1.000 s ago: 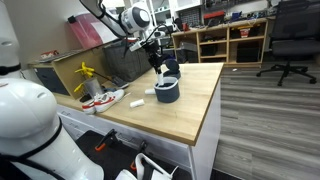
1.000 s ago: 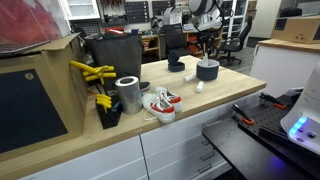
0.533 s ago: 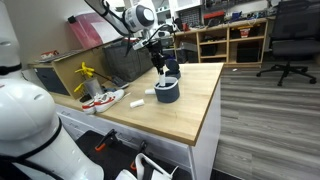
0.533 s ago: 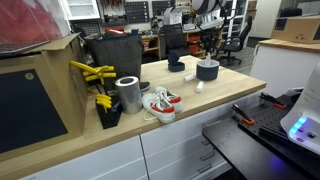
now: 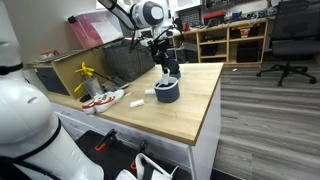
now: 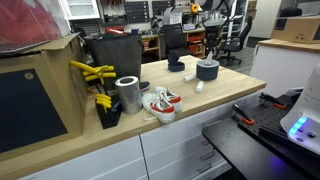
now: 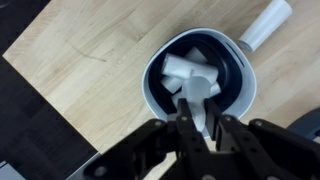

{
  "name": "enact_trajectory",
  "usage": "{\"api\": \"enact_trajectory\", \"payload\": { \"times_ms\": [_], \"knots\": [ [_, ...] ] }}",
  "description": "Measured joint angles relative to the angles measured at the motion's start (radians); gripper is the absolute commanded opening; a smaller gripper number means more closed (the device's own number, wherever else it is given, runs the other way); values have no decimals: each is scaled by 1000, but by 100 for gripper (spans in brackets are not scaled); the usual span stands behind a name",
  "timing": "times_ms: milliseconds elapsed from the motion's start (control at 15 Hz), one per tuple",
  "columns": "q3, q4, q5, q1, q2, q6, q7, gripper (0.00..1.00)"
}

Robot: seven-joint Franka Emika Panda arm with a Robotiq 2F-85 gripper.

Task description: Pick up the furthest white object and place it in the blue and white container

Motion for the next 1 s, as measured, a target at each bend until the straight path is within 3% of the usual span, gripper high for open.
{"api": "enact_trajectory", "payload": {
  "times_ms": [267, 1000],
  "knots": [
    [1, -29, 77, 0, -22, 80, 1, 5],
    [8, -191, 73, 30, -31, 356, 5, 5]
  ]
}}
